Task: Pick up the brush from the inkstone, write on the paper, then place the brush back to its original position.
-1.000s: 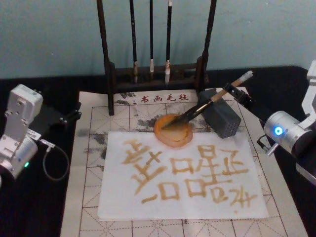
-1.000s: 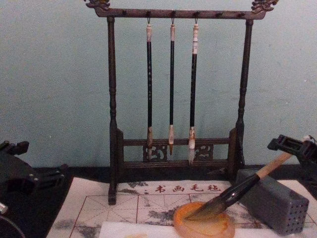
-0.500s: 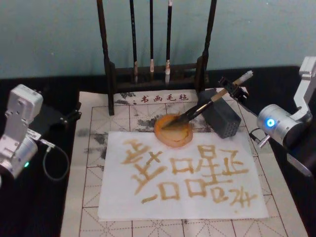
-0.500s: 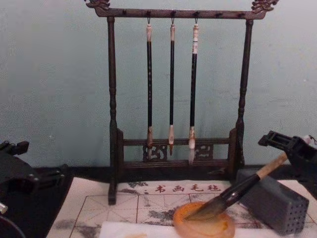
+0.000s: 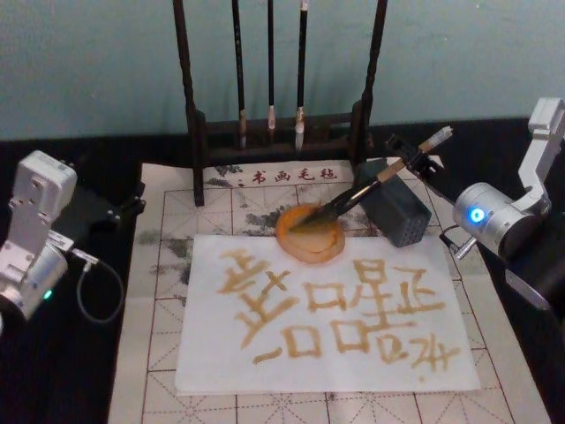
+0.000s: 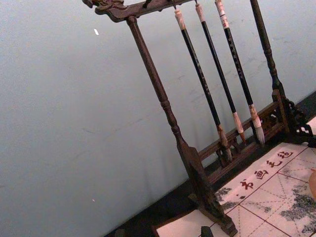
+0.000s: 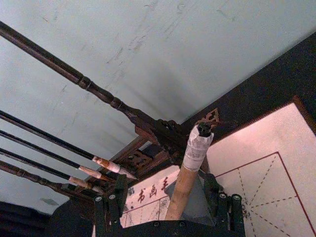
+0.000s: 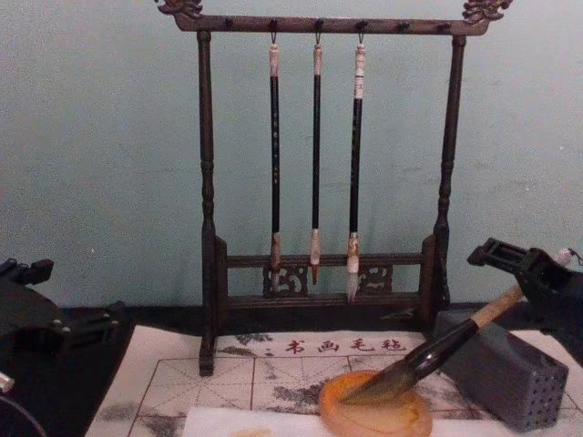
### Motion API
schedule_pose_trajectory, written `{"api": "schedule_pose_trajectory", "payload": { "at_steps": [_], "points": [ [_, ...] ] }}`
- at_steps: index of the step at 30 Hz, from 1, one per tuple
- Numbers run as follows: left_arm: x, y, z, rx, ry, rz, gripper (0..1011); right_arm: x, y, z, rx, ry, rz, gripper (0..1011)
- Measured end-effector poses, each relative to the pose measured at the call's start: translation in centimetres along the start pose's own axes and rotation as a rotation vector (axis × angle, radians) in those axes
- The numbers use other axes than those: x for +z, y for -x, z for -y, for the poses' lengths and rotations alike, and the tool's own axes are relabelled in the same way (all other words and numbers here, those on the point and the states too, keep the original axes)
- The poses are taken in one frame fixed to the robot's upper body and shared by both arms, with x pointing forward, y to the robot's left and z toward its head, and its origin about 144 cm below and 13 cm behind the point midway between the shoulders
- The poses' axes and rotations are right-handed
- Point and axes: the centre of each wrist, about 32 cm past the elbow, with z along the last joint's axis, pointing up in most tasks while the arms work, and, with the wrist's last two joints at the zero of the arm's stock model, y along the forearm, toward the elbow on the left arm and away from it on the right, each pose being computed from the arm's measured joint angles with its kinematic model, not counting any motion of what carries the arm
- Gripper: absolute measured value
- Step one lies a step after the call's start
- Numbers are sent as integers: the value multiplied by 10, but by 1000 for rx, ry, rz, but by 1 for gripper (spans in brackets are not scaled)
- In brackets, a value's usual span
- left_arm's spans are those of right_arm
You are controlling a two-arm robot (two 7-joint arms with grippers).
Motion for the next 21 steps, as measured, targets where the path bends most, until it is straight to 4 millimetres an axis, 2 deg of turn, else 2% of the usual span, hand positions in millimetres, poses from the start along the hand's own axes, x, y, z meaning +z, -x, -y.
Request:
{"api": "schedule_pose_trajectory", "payload": {
  "at_steps": [21],
  "points": [
    [0,0,0,0,0,0,1001,-5,2,-3,-21,-14,5,1002]
  ]
}}
